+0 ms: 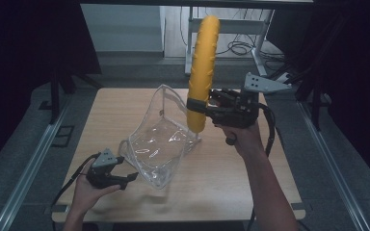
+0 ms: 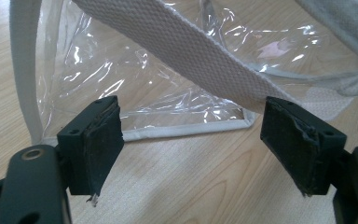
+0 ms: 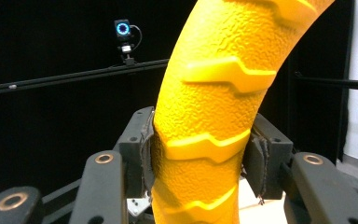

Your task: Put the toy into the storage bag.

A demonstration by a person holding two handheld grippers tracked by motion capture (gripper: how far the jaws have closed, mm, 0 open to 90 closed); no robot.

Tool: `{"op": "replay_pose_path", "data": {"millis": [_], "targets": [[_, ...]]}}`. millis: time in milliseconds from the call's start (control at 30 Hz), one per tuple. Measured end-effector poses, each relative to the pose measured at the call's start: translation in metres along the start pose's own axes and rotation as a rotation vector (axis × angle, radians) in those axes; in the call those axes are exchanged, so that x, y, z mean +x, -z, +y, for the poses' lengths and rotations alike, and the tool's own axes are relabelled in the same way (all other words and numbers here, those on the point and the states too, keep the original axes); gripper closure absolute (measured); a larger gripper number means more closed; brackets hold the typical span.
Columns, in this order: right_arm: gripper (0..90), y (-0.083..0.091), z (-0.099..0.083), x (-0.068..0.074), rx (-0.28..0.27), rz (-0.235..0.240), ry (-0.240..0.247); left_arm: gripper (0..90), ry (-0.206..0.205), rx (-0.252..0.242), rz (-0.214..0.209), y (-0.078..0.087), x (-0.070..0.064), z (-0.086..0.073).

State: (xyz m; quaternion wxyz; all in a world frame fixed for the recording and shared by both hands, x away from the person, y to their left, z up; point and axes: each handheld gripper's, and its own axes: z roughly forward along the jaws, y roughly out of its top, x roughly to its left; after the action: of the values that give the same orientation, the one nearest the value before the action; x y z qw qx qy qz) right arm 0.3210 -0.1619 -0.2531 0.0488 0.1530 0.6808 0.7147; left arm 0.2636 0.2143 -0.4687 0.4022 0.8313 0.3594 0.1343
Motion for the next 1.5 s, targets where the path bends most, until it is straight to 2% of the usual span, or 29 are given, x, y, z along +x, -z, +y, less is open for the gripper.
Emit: {"op": "replay_pose_path", "data": {"millis": [33,300,500,900,1300,1500], "targets": [[50.0,-0.006,0.001,0.003,0.002,0.016,0.005,20.5,0.0,0.0,-0.001,0.0,0.0,0.0],[50.0,-0.023,0.002,0.009,-0.003,0.059,0.002,20.5,-0.004,0.002,-0.002,0.0,0.0,0.0],[49.9,-0.038,-0.007,0.015,0.019,0.11,-0.017,20.5,-0.008,0.001,-0.001,0.001,0.001,0.0],[49.8,-0.055,-0.025,0.018,0.043,0.159,-0.04,20.5,-0.007,-0.001,0.0,0.0,0.0,0.0],[49.8,-0.065,-0.045,0.015,0.078,0.177,-0.06,20.5,-0.01,0.003,0.002,0.0,0.001,0.0],[49.7,-0.067,-0.06,0.011,0.107,0.172,-0.098,20.5,-0.01,0.006,0.001,-0.001,0.0,0.0]]}}
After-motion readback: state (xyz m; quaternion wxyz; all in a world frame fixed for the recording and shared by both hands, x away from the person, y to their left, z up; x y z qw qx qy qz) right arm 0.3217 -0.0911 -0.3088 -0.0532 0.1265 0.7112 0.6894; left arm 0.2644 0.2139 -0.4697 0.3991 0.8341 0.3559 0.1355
